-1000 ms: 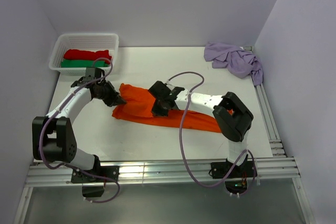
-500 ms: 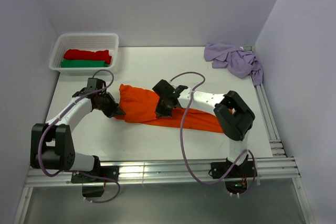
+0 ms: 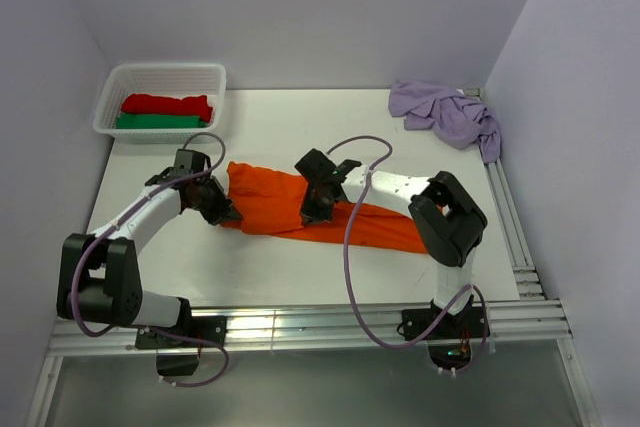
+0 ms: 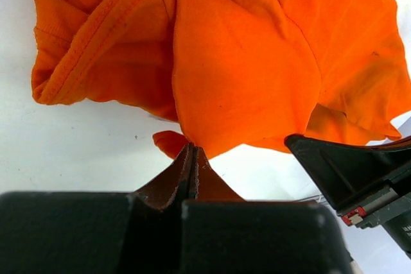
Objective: Roll the t-shirts
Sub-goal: Fold the tshirt
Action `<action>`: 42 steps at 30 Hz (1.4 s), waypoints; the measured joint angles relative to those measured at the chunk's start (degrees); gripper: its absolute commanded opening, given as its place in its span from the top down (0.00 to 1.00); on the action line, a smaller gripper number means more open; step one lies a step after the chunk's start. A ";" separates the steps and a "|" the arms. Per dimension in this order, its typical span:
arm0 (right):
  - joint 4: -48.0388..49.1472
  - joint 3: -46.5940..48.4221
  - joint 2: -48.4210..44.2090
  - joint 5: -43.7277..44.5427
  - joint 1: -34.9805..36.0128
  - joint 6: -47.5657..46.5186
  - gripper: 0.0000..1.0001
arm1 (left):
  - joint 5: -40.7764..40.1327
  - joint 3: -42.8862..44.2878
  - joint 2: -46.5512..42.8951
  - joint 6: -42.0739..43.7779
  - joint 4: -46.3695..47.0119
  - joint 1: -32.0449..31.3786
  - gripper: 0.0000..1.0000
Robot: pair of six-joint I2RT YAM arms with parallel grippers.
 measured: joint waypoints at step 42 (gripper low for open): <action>-7.02 -4.13 -10.75 8.11 -33.22 -15.26 0.86 | -8.87 -8.90 -4.28 -5.20 5.73 -3.28 0.39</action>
